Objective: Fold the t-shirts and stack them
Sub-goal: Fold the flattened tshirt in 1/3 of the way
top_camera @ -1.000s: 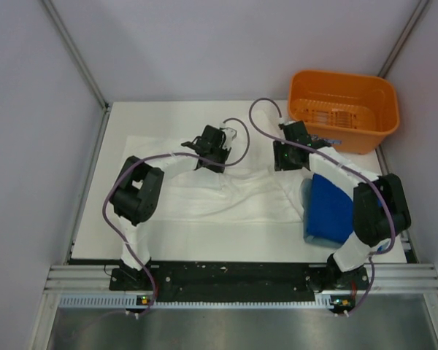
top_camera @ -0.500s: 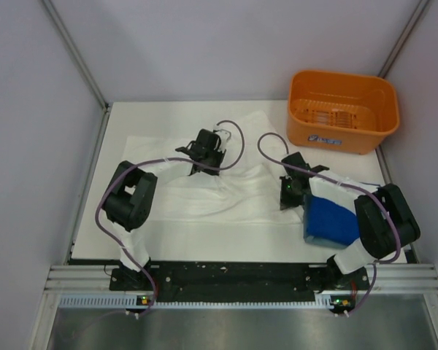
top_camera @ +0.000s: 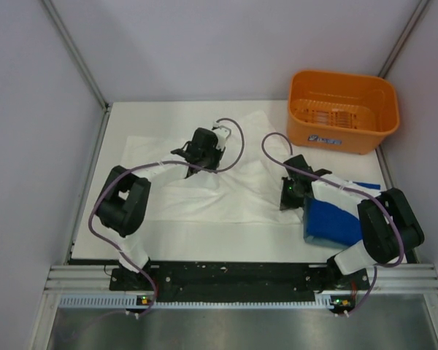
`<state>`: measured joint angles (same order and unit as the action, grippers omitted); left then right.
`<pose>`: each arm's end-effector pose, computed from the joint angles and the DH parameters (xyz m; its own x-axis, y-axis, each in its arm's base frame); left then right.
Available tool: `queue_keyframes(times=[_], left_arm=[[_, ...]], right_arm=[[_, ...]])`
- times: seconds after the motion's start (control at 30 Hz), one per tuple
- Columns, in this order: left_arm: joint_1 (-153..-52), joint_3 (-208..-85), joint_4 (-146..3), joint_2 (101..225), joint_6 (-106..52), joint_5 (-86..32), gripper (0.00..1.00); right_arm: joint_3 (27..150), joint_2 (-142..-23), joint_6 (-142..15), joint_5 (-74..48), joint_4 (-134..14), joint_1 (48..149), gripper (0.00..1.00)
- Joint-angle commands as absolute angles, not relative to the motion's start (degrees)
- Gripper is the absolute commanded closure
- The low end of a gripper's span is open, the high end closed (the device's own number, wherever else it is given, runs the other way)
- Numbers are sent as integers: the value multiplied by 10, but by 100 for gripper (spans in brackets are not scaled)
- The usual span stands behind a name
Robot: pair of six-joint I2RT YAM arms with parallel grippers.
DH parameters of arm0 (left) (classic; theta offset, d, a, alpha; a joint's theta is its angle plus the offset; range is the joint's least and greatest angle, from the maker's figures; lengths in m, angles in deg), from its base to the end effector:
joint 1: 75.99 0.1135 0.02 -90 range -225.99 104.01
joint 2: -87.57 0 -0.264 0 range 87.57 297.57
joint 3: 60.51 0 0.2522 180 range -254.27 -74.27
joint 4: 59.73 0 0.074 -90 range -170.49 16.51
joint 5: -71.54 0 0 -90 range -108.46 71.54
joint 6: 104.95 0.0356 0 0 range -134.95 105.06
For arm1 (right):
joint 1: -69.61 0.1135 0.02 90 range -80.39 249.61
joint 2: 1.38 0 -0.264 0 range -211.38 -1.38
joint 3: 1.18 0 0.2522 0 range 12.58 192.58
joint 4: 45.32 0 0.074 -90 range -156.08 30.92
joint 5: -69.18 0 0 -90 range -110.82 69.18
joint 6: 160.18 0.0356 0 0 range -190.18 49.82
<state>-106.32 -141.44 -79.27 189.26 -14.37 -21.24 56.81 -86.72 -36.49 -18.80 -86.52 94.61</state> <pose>0.3382 -0.1999 0.2118 -0.5528 0.3351 -0.7629 0.5419 0.8401 -0.0236 0.2375 0.1121 0.1588 -0.9426 0.1721 -0.2861 0.1068 0.9673 0.2301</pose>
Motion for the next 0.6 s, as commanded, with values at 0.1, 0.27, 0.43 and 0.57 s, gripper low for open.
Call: queue_keyframes(times=[0.1,0.27,0.43,0.57], left_arm=[[-1053,-1485,-909,1987,-170,-199,99],[-1052,-1521,-939,1993,-169,-203,87],[-1053,-1528,-938,1944,-135,-214,69],[-1046,-1531,-962,1913,-123,-214,60]], right_arm=[[566,-853,-397,-177,-912,947,95],[684,-828,-466,-171,-920,947,61],[847,-913,-531,-165,-904,932,42],[957,-1042,-518,-128,-902,907,41]])
